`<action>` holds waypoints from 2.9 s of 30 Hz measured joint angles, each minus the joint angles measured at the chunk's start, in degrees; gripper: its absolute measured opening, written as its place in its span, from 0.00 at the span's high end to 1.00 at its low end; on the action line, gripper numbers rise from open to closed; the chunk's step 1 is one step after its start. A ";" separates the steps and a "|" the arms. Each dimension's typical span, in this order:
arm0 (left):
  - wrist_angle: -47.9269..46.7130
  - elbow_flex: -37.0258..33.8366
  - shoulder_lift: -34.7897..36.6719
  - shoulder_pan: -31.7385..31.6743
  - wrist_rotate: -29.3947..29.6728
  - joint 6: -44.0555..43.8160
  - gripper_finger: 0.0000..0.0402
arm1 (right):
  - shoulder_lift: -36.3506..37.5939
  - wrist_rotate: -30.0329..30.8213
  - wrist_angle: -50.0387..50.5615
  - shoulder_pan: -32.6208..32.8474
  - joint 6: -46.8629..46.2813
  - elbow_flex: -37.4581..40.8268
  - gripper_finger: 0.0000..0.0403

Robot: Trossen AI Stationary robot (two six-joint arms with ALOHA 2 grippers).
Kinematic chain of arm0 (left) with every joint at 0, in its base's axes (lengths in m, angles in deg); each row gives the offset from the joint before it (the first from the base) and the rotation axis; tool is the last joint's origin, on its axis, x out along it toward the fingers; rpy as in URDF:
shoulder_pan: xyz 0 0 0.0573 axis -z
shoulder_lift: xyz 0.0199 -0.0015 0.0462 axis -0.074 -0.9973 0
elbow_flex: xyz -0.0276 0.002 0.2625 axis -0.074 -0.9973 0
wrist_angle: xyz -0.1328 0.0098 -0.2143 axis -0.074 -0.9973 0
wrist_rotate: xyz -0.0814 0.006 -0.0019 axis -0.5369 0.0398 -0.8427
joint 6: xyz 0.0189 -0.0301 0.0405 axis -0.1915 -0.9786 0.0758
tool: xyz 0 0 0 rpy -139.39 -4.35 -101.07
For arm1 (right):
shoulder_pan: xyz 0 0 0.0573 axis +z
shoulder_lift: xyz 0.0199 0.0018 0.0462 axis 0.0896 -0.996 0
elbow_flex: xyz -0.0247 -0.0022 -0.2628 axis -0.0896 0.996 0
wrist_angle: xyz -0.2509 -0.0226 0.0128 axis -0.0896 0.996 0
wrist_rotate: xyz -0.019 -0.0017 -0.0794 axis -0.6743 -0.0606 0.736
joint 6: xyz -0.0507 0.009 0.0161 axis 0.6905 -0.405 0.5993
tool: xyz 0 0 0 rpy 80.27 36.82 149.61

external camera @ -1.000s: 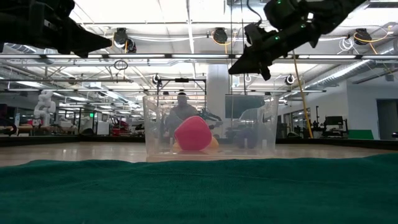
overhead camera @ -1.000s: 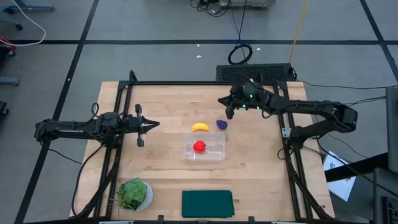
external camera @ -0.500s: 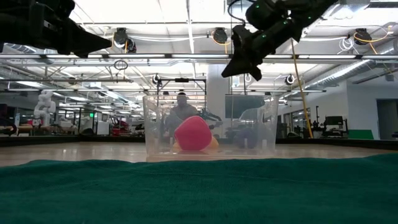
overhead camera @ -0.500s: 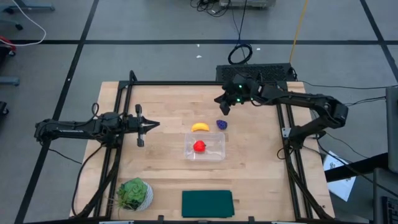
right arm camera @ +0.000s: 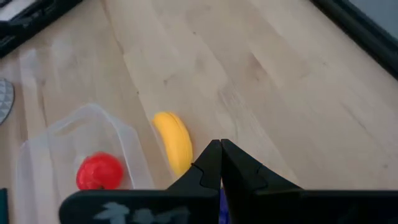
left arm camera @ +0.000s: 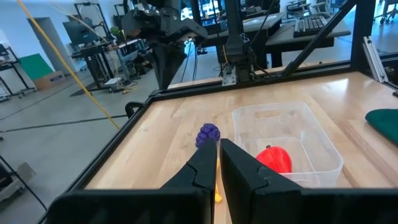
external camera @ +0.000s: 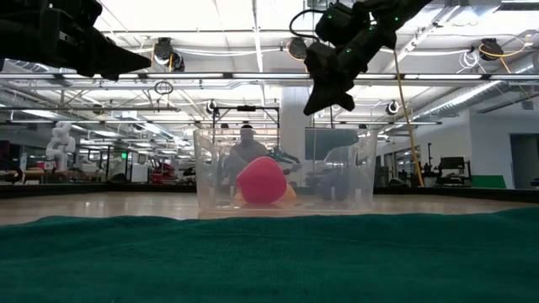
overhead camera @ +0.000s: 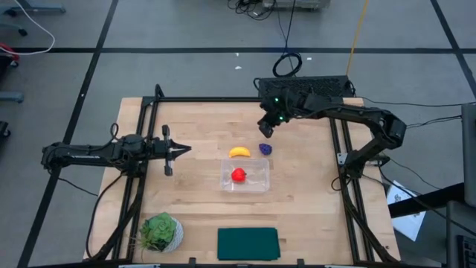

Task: Pick and placing Produce into tupperware
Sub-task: Put the grapes into the transparent bin

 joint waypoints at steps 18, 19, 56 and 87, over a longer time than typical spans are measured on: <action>-0.13 0.00 -0.02 0.00 0.57 0.61 0.94 | -0.52 -0.04 6.30 0.31 1.48 -0.61 0.91; -0.13 0.00 0.00 0.00 0.57 0.60 0.94 | -0.52 -0.04 6.28 0.31 1.42 -0.61 0.88; -2.62 0.00 -0.01 0.00 1.01 0.16 0.94 | -11.85 0.11 12.69 4.84 5.39 -0.54 0.04; -2.93 0.00 -0.01 0.00 0.98 -0.22 0.94 | -12.26 6.52 11.92 5.77 3.65 -0.54 0.04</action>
